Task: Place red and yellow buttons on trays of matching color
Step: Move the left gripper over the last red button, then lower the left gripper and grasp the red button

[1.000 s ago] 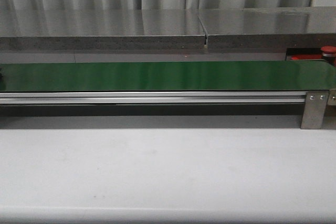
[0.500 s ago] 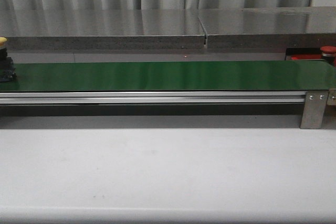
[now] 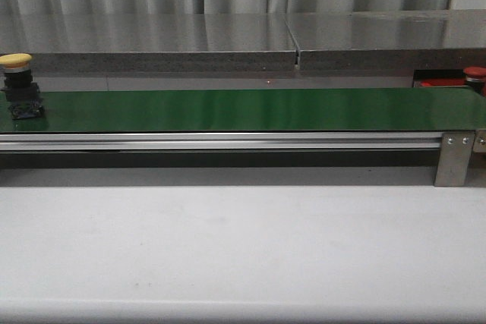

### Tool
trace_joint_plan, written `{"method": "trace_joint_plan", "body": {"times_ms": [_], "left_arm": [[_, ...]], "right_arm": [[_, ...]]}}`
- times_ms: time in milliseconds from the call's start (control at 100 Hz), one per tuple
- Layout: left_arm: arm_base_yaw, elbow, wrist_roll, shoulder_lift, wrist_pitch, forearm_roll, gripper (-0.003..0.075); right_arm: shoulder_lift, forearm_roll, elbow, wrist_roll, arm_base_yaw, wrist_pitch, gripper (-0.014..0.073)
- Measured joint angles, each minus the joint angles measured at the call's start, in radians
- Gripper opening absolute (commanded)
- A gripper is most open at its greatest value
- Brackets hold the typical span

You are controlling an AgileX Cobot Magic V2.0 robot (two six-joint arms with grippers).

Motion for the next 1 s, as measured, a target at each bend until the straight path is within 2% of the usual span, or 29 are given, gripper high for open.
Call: {"method": "trace_joint_plan", "body": {"times_ms": [170,260,540,810,1000], "left_arm": [[0.0,-0.006,0.002,0.0,-0.002,0.0,0.0106],[0.0,-0.006,0.002,0.0,-0.002,-0.002,-0.002],[0.0,-0.006,0.002,-0.062,0.107,-0.009,-0.0019],[0.0,0.0,0.002,-0.255,0.249,-0.055,-0.0019],[-0.034,0.101,0.002,-0.417,0.27,-0.057,-0.0019]], "right_arm": [[0.0,0.0,0.0,0.0,0.0,0.0,-0.0118],[0.0,0.0,0.0,0.0,0.0,0.0,-0.0118],[0.0,0.0,0.0,0.0,0.0,0.0,-0.0118],[0.0,0.0,0.0,0.0,0.0,0.0,-0.0118],[0.0,0.0,0.0,0.0,0.0,0.0,-0.0118]]}}
